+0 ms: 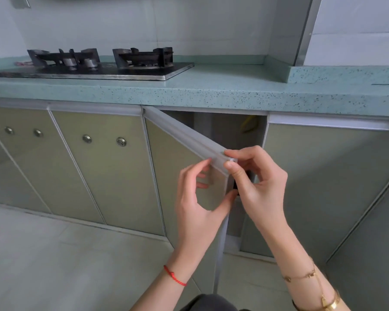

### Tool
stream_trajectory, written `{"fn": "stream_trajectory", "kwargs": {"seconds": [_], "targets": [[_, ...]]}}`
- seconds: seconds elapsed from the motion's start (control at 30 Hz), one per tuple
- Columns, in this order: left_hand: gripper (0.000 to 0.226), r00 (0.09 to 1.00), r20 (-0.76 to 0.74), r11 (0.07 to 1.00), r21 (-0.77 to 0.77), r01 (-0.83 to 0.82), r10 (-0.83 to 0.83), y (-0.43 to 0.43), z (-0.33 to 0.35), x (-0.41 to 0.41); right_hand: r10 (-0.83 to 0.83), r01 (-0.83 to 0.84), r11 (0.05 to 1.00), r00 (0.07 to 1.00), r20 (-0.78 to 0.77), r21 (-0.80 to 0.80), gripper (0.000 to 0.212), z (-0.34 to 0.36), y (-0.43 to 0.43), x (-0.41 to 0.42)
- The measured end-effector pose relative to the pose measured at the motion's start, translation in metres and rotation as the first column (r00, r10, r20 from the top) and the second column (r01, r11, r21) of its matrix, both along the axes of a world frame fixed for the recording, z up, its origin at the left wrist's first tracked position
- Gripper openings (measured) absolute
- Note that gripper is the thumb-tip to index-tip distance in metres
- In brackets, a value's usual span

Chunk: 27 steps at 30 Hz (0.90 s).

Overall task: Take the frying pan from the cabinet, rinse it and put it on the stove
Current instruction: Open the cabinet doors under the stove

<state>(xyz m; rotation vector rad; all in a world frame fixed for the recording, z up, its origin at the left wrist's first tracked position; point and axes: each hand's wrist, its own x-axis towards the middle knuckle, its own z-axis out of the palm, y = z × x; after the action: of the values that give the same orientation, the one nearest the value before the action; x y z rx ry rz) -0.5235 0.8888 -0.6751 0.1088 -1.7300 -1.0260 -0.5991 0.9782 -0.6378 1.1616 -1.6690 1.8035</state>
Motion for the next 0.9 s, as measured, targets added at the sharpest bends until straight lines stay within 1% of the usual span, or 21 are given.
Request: {"fn": "stream_trajectory", "kwargs": {"seconds": [0.1,0.17,0.27,0.37,0.5,0.63,0.83,0.9], "targets": [[0.06,0.998,-0.019,0.997,0.038,-0.067,0.068,-0.005,-0.006,0.013,0.061,-0.062,0.998,0.994,-0.089,-0.004,0.011,-0.001,-0.009,0.008],[0.058,0.996,-0.03,0.996,0.037,-0.08,0.082,-0.009,-0.007,0.022,0.112,-0.113,0.994,0.987,-0.118,0.0,0.011,-0.001,-0.012,0.009],[0.055,0.995,-0.039,0.996,-0.016,-0.088,0.087,-0.013,-0.007,0.031,0.185,-0.186,0.983,0.977,-0.102,-0.004,0.012,-0.003,-0.014,0.007],[0.054,0.991,0.0,0.989,-0.067,-0.133,0.133,-0.011,-0.004,0.03,0.232,-0.235,0.971,0.97,-0.066,-0.042,0.011,-0.005,-0.014,0.003],[0.051,0.975,0.042,0.972,-0.107,-0.211,0.216,-0.005,-0.002,0.025,0.249,-0.253,0.965,0.967,-0.055,-0.069,0.01,-0.006,-0.014,0.001],[0.055,0.95,0.08,0.946,-0.15,-0.287,0.301,0.0,-0.002,0.021,0.237,-0.241,0.968,0.97,-0.059,-0.072,0.01,-0.007,-0.014,-0.001],[0.051,0.886,0.127,0.885,-0.21,-0.416,0.447,0.008,0.0,0.02,0.222,-0.228,0.97,0.972,-0.071,-0.09,0.011,-0.012,-0.017,0.002],[0.05,0.874,0.127,0.874,-0.214,-0.437,0.468,0.008,0.001,0.023,0.198,-0.205,0.976,0.976,-0.094,-0.074,0.01,-0.011,-0.019,0.003]]}}
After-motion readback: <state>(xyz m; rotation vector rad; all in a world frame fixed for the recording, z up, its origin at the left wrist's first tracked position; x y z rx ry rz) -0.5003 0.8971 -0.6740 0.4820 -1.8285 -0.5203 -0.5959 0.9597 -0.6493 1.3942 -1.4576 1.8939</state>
